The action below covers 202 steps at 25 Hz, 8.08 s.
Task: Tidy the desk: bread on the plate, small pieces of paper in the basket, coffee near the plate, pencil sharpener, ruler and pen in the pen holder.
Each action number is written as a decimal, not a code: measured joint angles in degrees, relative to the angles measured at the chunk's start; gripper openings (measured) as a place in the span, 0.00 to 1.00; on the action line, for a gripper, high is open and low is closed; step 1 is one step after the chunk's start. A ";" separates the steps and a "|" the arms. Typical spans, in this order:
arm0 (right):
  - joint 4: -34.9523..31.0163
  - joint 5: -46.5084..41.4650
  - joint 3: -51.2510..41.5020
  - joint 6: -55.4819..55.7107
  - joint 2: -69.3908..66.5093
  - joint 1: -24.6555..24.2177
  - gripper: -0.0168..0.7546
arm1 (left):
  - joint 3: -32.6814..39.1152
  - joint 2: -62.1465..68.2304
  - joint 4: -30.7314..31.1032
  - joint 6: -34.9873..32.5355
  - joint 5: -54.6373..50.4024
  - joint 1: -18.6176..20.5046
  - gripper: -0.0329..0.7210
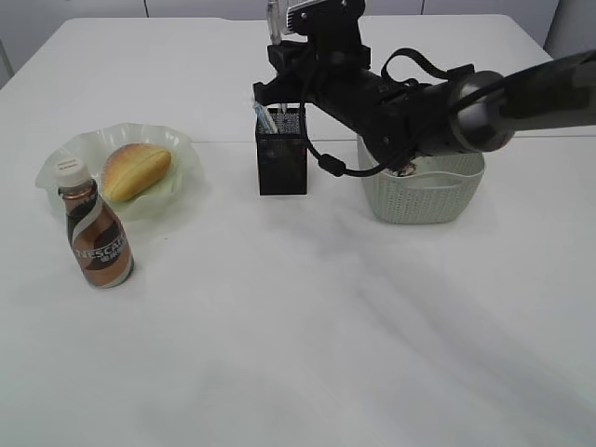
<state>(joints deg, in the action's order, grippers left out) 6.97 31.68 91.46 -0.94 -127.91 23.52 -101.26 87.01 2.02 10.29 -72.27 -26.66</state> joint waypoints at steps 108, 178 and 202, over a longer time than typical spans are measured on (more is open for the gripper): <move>-5.29 -103.03 8.01 0.29 64.40 -1.10 0.50 | 0.00 -21.25 -8.69 -3.68 -0.31 0.00 0.70; -4.88 -98.30 -63.10 0.29 128.91 -12.71 0.50 | 71.26 -85.69 -0.49 -9.76 9.85 14.57 0.69; -4.88 -98.27 -63.13 0.29 128.91 -18.53 0.50 | 71.26 -86.28 -2.02 -9.76 9.85 28.62 0.66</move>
<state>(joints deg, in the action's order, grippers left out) 2.09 -66.59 28.33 -0.65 1.01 4.99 -30.01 0.73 0.00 0.53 -62.42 1.96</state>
